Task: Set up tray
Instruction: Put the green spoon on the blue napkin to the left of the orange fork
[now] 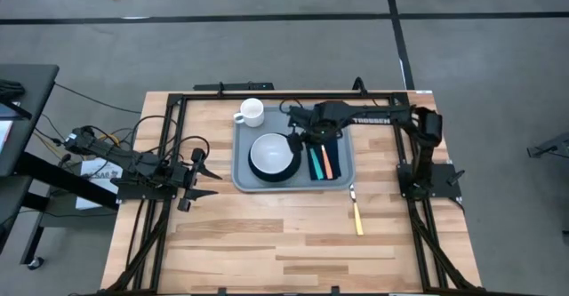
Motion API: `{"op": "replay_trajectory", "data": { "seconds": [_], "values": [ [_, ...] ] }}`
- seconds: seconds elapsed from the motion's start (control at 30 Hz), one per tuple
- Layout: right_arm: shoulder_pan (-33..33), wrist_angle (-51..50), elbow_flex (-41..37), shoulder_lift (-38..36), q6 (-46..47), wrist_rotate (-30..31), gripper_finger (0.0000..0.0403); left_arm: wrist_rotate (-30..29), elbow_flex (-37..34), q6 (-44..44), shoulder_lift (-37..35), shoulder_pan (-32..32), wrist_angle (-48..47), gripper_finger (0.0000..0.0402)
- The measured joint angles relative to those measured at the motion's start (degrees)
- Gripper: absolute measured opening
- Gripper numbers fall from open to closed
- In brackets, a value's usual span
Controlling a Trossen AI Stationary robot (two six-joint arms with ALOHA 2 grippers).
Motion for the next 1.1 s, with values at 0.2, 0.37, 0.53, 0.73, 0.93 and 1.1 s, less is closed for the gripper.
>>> {"op": "replay_trajectory", "data": {
  "seconds": [0.2,0.37,0.53,0.73,0.93,1.1],
  "values": [
    [-2.25,3.65,-4.7,0.06,0.38,-0.25,0.0007,0.02,0.0,-0.11,0.0,0.0,-0.24,0.0187],
    [-2.31,9.56,-8.03,0.06,1.25,-0.59,0.0007,0.01,0.0,-0.13,-0.01,-0.01,-0.28,0.0187],
    [-2.33,10.1,-10.1,0.04,1.62,-0.54,0.0007,0.01,0.0,-0.15,0.0,-0.01,-0.3,0.0187],
    [-2.35,14.59,-12.8,0.04,2.07,-0.56,0.0007,0.0,0.0,-0.17,0.0,0.0,-0.33,0.0187],
    [-2.66,14.76,-12.83,0.04,1.99,-0.54,0.0007,0.0,0.0,-0.17,-0.01,-0.01,-0.34,0.0187],
    [-3.51,14.84,-12.83,0.04,1.8,-0.52,0.0007,0.01,0.0,-0.2,0.0,0.0,-0.35,0.0187]
  ]
}}
